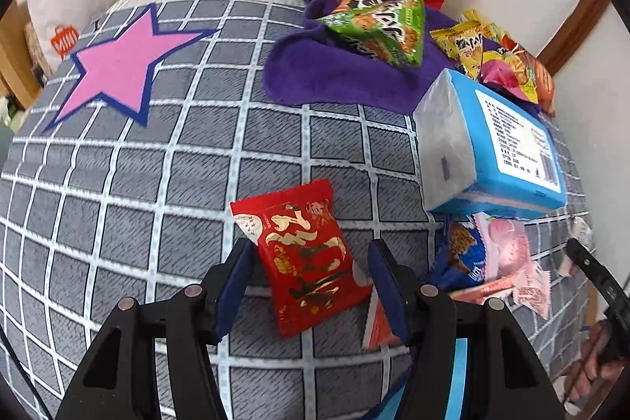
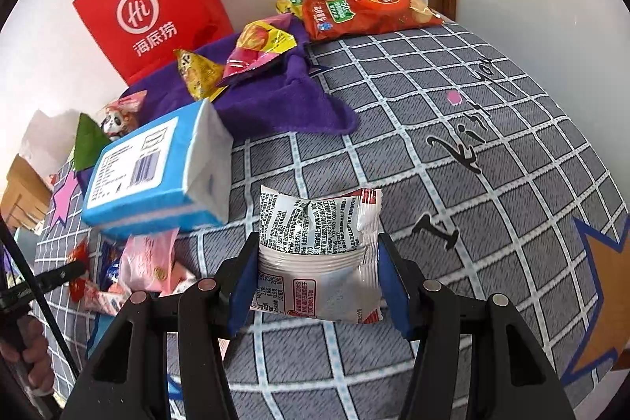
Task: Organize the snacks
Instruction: 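Grasp the red-gold pack with the left tool while the right tool grasps the white pack, then carry the red-gold pack and white pack over the purple towel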
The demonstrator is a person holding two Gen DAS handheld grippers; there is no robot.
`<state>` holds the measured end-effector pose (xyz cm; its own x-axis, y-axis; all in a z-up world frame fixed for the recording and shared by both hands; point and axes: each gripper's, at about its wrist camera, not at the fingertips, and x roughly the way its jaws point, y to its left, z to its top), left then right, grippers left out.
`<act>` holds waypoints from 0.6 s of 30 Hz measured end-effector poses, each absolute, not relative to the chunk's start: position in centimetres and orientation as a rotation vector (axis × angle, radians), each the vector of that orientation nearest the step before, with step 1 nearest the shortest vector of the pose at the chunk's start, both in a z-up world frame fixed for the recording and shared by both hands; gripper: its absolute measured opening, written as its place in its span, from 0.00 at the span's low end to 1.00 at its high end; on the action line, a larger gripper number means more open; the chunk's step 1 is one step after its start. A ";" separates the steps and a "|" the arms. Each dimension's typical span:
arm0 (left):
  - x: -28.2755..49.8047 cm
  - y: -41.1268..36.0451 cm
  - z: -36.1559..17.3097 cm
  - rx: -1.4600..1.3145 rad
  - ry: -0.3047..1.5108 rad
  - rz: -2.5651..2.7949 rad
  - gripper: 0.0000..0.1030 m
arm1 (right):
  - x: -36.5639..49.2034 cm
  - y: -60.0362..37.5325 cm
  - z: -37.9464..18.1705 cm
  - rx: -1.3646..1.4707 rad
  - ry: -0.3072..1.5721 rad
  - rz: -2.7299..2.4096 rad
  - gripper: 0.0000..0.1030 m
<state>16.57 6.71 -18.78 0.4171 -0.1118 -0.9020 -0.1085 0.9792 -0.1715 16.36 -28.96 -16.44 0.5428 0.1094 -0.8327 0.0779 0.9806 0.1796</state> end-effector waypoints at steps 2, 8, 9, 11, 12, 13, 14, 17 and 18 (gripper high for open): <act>17.0 6.2 -18.9 -0.191 1.132 0.008 0.55 | 16.0 -28.9 -16.4 0.202 0.999 0.020 0.55; 17.2 5.7 -18.8 -0.106 1.125 0.043 0.37 | 15.5 -28.8 -16.2 0.196 0.996 0.019 0.55; 17.1 5.9 -18.7 -0.110 1.128 0.044 0.37 | 15.5 -28.8 -16.0 0.193 0.991 0.019 0.55; 16.8 6.8 -18.2 -0.129 1.126 0.044 0.37 | 15.5 -28.8 -15.6 0.197 0.981 0.023 0.55; 16.8 7.2 -17.9 -0.139 1.124 0.039 0.37 | 15.6 -28.7 -15.3 0.199 0.976 0.026 0.55; 16.8 7.5 -17.7 -0.150 1.123 0.037 0.37 | 15.6 -28.6 -15.0 0.197 0.971 0.030 0.55; 16.8 7.9 -17.2 -0.160 1.118 0.037 0.37 | 15.7 -28.5 -14.7 0.193 0.964 0.034 0.55; 16.8 8.4 -15.8 -0.168 1.092 0.041 0.37 | 15.9 -28.0 -13.8 0.183 0.948 0.044 0.55; 16.8 8.6 -15.4 -0.173 1.085 0.039 0.37 | 16.0 -27.8 -13.5 0.182 0.943 0.047 0.55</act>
